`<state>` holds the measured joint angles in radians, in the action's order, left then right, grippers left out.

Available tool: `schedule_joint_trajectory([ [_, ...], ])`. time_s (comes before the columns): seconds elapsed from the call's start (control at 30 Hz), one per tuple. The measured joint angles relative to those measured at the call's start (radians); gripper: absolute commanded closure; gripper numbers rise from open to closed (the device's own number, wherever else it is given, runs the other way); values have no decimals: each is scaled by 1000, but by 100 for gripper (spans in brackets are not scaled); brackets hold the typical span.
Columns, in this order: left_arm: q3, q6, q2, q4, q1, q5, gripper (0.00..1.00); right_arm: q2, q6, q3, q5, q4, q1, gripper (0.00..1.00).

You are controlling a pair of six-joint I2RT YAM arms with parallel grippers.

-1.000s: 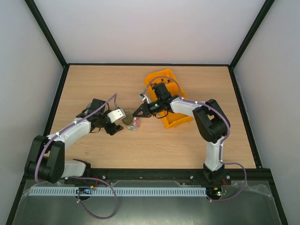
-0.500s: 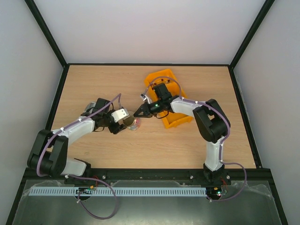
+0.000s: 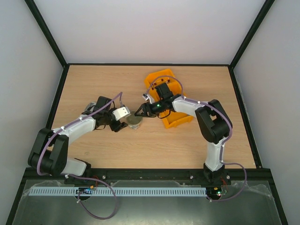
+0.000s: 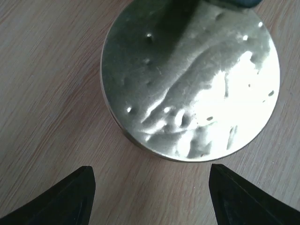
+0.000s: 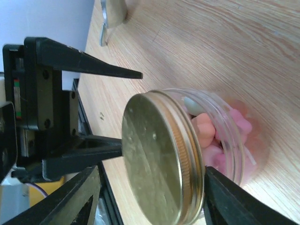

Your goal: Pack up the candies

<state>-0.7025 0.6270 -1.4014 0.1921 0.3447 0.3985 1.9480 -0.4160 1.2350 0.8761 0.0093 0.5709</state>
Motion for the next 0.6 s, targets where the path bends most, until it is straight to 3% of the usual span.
schedule_joint_trajectory([
  [0.13,0,3,0,0,1,0,32,-17,34,1,-29,-43,-11,36],
  [0.47,-6,4,-1,0,4,1,32,-18,59,6,-35,-97,-22,50],
  [0.6,-7,2,-2,0,5,1,32,-18,41,16,-3,-85,-21,49],
])
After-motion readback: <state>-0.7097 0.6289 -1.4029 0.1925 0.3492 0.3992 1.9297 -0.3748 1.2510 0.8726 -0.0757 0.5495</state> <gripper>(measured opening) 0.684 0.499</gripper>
